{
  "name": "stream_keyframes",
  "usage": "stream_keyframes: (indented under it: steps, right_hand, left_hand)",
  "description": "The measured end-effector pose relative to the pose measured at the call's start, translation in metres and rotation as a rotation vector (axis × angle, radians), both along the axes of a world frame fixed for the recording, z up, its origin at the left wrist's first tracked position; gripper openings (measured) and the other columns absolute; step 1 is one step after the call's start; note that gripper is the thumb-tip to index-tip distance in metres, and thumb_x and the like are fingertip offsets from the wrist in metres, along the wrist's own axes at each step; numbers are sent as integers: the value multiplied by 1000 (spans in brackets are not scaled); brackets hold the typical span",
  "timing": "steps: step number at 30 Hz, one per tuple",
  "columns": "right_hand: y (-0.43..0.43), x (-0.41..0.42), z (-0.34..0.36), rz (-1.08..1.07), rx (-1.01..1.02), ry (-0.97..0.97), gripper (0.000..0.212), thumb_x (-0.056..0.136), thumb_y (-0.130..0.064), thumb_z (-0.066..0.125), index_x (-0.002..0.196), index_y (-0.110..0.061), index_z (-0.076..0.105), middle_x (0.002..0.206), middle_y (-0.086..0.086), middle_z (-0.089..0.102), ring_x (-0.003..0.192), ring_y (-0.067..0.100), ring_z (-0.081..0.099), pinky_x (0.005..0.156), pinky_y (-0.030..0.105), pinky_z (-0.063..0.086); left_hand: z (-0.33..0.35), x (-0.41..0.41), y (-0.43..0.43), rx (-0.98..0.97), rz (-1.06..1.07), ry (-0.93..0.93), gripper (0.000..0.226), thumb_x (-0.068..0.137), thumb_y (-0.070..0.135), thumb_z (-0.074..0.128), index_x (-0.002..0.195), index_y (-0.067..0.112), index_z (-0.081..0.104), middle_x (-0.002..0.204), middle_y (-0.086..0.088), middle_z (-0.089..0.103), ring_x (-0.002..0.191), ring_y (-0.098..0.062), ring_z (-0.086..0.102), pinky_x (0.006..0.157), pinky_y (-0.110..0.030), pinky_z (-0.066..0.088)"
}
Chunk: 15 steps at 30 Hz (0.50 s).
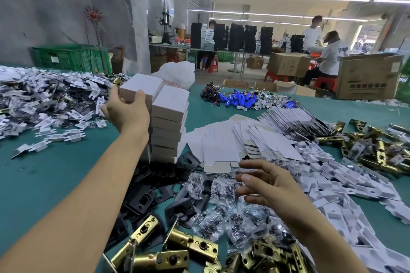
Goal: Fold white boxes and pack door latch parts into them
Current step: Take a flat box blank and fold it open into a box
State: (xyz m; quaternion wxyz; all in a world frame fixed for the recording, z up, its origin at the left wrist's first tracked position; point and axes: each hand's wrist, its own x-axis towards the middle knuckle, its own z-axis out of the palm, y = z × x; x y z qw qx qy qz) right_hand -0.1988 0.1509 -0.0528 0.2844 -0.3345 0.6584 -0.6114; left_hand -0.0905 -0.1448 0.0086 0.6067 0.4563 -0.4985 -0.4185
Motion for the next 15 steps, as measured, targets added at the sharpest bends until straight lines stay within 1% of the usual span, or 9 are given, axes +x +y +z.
stream_keyframes:
  steps: [2, 3, 6, 8, 9, 12, 13, 14, 15]
  right_hand:
    - [0, -1, 0, 3, 4, 4, 23, 90, -18, 69, 111, -26, 68, 103, 5, 75, 89, 24, 74, 82, 38, 61]
    - [0, -1, -1, 4, 5, 6, 22, 90, -19, 69, 111, -26, 68, 103, 5, 75, 89, 24, 74, 82, 38, 61]
    - [-1, -1, -1, 4, 10, 11, 22, 90, -20, 68, 111, -27, 68, 102, 4, 75, 90, 24, 74, 83, 38, 60]
    - [-1, -1, -1, 4, 11, 12, 22, 91, -19, 67, 111, -27, 68, 103, 3, 75, 90, 24, 74, 82, 37, 60]
    - [-1, -1, -1, 5, 13, 14, 21, 91, -19, 67, 111, -28, 69, 103, 3, 75, 89, 23, 74, 81, 36, 60]
    - [0, -1, 0, 4, 9, 15, 20, 92, -18, 67, 109, -28, 69, 102, 3, 75, 89, 24, 74, 79, 34, 60]
    - [0, -1, 1, 2, 3, 10, 20, 91, -18, 67, 108, -28, 70, 102, 4, 75, 89, 25, 74, 78, 34, 60]
    - [1, -2, 1, -1, -5, 5, 20, 91, -17, 67, 108, -27, 70, 102, 5, 75, 89, 26, 73, 78, 34, 59]
    - [1, -2, 2, -6, -11, 0, 20, 91, -17, 67, 108, -27, 70, 101, 7, 75, 89, 26, 73, 78, 34, 59]
  left_hand:
    - [-2, 1, 6, -45, 24, 46, 54, 92, 30, 66, 143, 24, 47, 120, -4, 43, 96, -18, 50, 82, -29, 45]
    - [-3, 1, 9, -80, 52, 75, 52, 93, 28, 65, 141, 23, 46, 119, -3, 41, 90, -15, 47, 79, -24, 42]
    - [-8, 3, 30, -321, 207, 139, 33, 91, 16, 58, 122, 6, 53, 107, -4, 41, 86, -16, 41, 72, -7, 34]
    - [-13, 0, 51, -574, 241, 124, 15, 91, 6, 57, 104, -1, 55, 92, -5, 45, 77, -14, 41, 65, -9, 31]
    - [-18, -3, 62, -718, 189, 86, 6, 91, 2, 58, 96, -1, 56, 83, -3, 47, 69, -11, 42, 61, -13, 32]
    - [-40, -17, 93, -1031, -120, -183, 8, 86, 1, 68, 81, 5, 62, 58, 2, 54, 50, -12, 47, 52, -22, 40]
    - [-48, -23, 100, -1069, -229, -309, 7, 84, 5, 69, 81, 7, 64, 54, 3, 56, 46, -13, 48, 51, -24, 44]
    - [-54, -29, 106, -1046, -335, -460, 4, 85, 10, 70, 84, 10, 66, 55, 4, 59, 47, -15, 52, 52, -27, 48]
    - [-60, -34, 109, -950, -438, -637, 5, 88, 17, 68, 91, 14, 66, 61, 4, 63, 54, -19, 59, 56, -31, 52]
